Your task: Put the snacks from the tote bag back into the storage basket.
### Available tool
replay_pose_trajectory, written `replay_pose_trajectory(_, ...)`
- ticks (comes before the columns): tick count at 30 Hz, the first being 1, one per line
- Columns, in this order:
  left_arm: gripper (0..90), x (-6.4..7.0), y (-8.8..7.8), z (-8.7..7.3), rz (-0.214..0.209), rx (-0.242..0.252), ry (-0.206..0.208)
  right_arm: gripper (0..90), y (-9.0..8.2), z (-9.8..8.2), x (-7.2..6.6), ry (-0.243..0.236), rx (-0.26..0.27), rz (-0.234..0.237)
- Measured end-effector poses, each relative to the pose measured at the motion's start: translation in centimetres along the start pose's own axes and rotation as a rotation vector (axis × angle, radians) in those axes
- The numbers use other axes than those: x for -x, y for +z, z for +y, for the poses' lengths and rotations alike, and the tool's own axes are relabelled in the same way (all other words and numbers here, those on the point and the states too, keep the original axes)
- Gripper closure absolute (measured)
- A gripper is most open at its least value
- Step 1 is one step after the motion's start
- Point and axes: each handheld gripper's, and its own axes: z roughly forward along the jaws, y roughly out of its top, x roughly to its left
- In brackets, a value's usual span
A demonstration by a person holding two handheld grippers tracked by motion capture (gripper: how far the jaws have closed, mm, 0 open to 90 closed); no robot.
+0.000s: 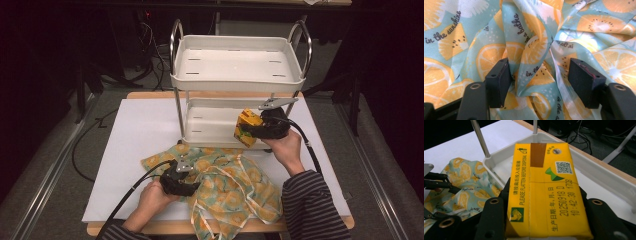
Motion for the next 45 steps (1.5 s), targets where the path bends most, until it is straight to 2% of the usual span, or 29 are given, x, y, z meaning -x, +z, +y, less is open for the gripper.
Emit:
replay_pose_trajectory(4,35.7,0.0,0.0,0.0,0.0,0.0,0.0,54.8,0.3,0.2,0.0,-0.011,0.004,0.006)
replay_pose_trajectory(8,35.7,0.0,0.0,0.0,0.0,0.0,0.0,54.9,0.6,0.3,0.2,0.007,-0.01,-0.006)
replay_pose_trajectory(9,35.7,0.0,0.0,0.0,0.0,0.0,0.0,54.8,0.8,0.3,0.4,-0.003,0.003,-0.004)
replay_pose_trajectory(13,35.7,0.0,0.0,0.0,0.001,0.001,0.001,54.9,1.3,0.5,0.6,-0.003,-0.011,-0.015)
replay_pose_trajectory(14,35.7,0.0,0.0,0.0,0.002,0.001,0.0,54.8,1.3,0.6,0.5,0.016,-0.023,-0.021)
replay_pose_trajectory(17,35.7,0.0,0.0,0.0,-0.001,0.0,0.0,54.8,1.8,0.7,0.7,0.015,-0.019,-0.02)
replay_pose_trajectory(18,35.7,0.0,0.0,0.0,-0.001,0.0,0.0,54.9,1.9,0.8,0.9,-0.003,-0.008,-0.027)
replay_pose_trajectory(19,35.7,0.0,0.0,0.0,0.0,0.0,0.0,54.8,1.9,0.8,0.8,0.021,-0.028,-0.03)
replay_pose_trajectory(20,35.6,0.0,0.0,0.0,0.001,0.0,0.0,54.8,2.2,0.9,1.0,0.004,-0.014,-0.031)
replay_pose_trajectory(22,35.7,0.0,0.0,0.0,0.001,0.0,0.0,54.8,2.4,0.9,1.0,0.001,-0.014,-0.041)
replay_pose_trajectory(25,35.7,0.0,0.0,0.0,0.002,0.002,0.001,54.9,2.6,0.9,0.9,0.021,-0.038,-0.046)
replay_pose_trajectory(26,35.7,0.0,0.0,0.0,0.001,0.0,0.0,54.9,2.7,0.9,1.1,0.002,-0.033,-0.044)
replay_pose_trajectory(27,35.7,0.0,0.0,0.0,0.0,0.0,0.0,54.8,2.8,0.8,1.0,0.025,-0.047,-0.047)
replay_pose_trajectory(29,35.6,0.0,0.0,0.0,-0.001,0.0,0.0,54.9,3.0,0.8,1.1,0.014,-0.04,-0.053)
replay_pose_trajectory(31,35.6,0.0,0.0,0.0,-0.001,0.001,0.0,54.9,3.1,0.8,1.1,0.025,-0.044,-0.058)
replay_pose_trajectory(32,35.6,0.0,0.0,0.0,0.0,0.0,0.0,54.8,3.3,0.8,1.3,0.011,-0.037,-0.062)
replay_pose_trajectory(33,35.6,0.0,0.0,0.0,0.0,0.0,0.0,54.8,3.4,0.7,1.2,0.022,-0.048,-0.074)
replay_pose_trajectory(38,35.6,0.0,0.0,0.0,0.0,0.0,0.0,54.8,3.9,0.7,1.3,0.032,-0.055,-0.063)
replay_pose_trajectory(40,35.6,0.0,0.0,0.0,-0.002,-0.001,0.0,54.8,4.0,0.6,1.5,0.021,-0.055,-0.072)
replay_pose_trajectory(42,35.6,0.0,0.0,0.0,-0.001,0.001,0.0,54.8,4.2,0.6,1.5,0.032,-0.054,-0.08)
replay_pose_trajectory(44,35.6,0.0,0.0,0.0,0.0,0.001,0.0,54.7,4.3,0.6,1.7,0.013,-0.047,-0.081)
replay_pose_trajectory(45,35.6,0.0,0.0,0.0,0.0,0.001,0.001,54.8,4.3,0.6,1.5,0.03,-0.05,-0.078)
